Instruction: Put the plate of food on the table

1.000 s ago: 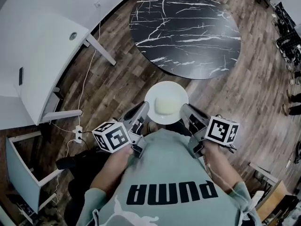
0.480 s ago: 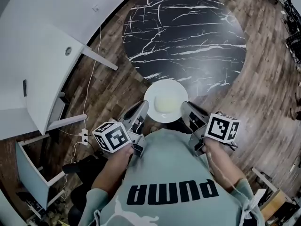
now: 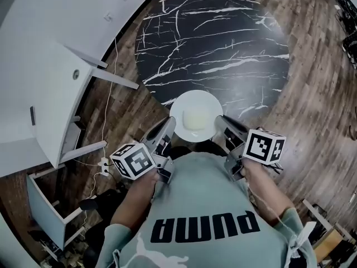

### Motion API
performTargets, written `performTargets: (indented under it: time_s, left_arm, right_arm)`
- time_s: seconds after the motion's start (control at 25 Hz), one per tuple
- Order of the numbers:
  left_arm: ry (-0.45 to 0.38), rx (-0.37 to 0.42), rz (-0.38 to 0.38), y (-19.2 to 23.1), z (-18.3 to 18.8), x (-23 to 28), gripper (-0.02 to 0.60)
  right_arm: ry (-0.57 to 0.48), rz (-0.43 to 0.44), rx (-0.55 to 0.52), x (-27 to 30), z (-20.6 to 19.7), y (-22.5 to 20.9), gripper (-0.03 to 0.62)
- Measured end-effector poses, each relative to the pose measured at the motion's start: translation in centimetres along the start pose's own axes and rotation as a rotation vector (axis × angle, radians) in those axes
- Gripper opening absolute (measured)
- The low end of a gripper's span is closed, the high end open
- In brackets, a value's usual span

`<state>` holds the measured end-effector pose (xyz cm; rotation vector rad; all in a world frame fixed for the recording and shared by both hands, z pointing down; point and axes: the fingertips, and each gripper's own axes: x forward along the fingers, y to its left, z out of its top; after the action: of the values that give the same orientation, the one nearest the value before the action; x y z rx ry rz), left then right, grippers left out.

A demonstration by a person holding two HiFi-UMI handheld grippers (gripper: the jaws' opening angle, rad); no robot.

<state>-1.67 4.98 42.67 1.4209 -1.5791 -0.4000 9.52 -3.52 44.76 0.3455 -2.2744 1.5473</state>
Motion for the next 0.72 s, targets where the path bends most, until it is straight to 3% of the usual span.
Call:
performTargets:
  time_s: [0.24, 0.72]
  left_arm:
    - [0.022, 0.025, -0.005, -0.1, 0.8, 2.1, 0.028]
    - [0.160, 0.068, -0.079, 1.2, 4.6, 8.6, 0.029]
  right_arm:
    - [-0.029, -0.014, 0.013, 0.2, 1.7, -1.0, 0.037]
    - [-0.145, -0.114, 0.076, 2.4, 5.9, -3.1, 0.037]
